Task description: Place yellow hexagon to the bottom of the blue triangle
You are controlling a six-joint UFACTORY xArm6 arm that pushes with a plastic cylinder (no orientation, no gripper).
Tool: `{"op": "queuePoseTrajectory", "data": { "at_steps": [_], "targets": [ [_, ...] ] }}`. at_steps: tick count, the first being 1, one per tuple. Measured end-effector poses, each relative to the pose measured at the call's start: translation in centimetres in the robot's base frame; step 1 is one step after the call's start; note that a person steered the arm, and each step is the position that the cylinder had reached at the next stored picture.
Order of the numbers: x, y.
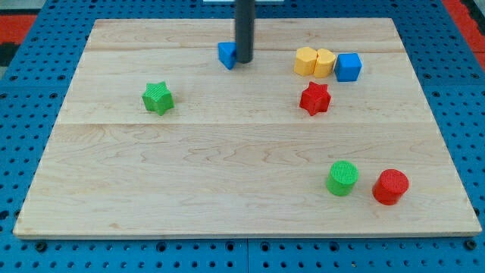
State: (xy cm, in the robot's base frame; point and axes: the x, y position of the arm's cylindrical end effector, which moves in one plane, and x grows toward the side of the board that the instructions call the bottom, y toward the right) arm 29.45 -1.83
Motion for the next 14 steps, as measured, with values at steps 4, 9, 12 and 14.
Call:
{"op": "queuePoseTrajectory", "data": {
  "at_steps": [4, 9, 12, 14],
  "targets": [
    [-1.8, -0.6],
    [2.3, 4.4],
    [4.6, -2.3],
    [2.1, -0.8]
  ]
}}
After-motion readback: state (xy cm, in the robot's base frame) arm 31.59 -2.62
